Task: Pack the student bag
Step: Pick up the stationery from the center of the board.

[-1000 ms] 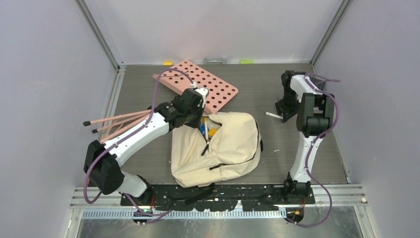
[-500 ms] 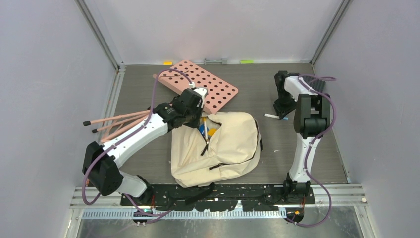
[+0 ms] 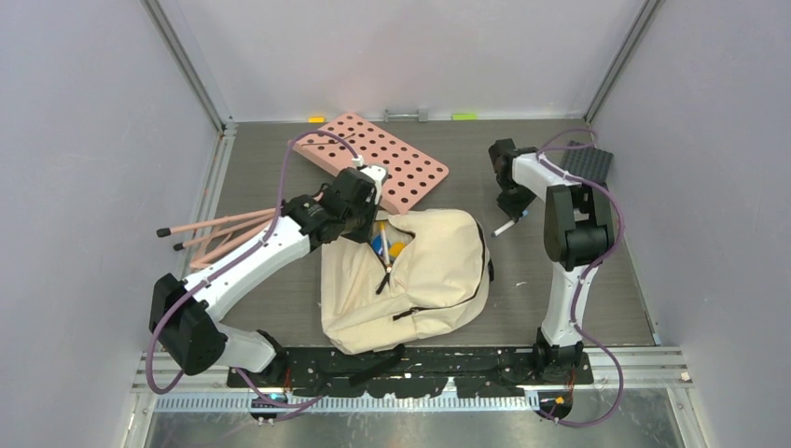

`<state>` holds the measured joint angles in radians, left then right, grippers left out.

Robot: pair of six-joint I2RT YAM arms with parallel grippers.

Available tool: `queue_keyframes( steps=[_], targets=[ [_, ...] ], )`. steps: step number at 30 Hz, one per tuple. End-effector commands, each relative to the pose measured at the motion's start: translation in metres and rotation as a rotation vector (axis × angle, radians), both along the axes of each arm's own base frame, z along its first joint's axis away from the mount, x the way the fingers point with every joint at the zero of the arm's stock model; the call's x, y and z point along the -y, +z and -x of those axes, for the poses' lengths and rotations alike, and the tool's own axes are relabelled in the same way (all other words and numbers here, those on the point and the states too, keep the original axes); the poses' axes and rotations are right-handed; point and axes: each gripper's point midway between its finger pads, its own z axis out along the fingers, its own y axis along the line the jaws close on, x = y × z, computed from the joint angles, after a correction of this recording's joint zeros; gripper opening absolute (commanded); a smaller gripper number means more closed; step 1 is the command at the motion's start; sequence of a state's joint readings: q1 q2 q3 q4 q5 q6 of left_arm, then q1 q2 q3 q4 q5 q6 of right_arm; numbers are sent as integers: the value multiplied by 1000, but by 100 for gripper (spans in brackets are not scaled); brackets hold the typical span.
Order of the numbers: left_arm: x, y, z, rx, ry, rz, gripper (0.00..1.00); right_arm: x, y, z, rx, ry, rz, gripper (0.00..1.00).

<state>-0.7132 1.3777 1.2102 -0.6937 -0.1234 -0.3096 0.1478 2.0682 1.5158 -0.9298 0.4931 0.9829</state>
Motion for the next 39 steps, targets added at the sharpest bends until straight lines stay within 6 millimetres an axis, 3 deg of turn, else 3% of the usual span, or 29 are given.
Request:
queue_keyframes(
  steps=[1,7,19,23,26,28,30,32,35,39],
  targets=[
    [-13,24,-4,85,23,9,0,-56,1,-15,107,213,-173,1],
    [-10,25,-3,83,11,18,0,-51,-3,5,90,210,-166,11],
    [-4,24,-4,71,-2,27,0,-53,-34,43,7,148,-214,26],
    [-2,25,-5,64,-8,32,0,-53,-40,51,0,150,-216,24],
    [1,27,-5,60,-7,39,0,-56,-38,52,13,158,-229,9],
    [2,28,-6,59,-6,47,0,-54,-32,51,30,168,-218,2],
    [4,29,-7,59,-3,57,0,-46,-15,46,59,187,-174,1],
    [6,32,-7,60,1,70,0,-37,12,34,119,211,-122,1],
    [8,35,-9,65,12,89,0,-28,68,10,253,270,-49,1],
    [10,37,-9,68,30,116,0,-22,121,-11,360,324,14,1]
  ],
)
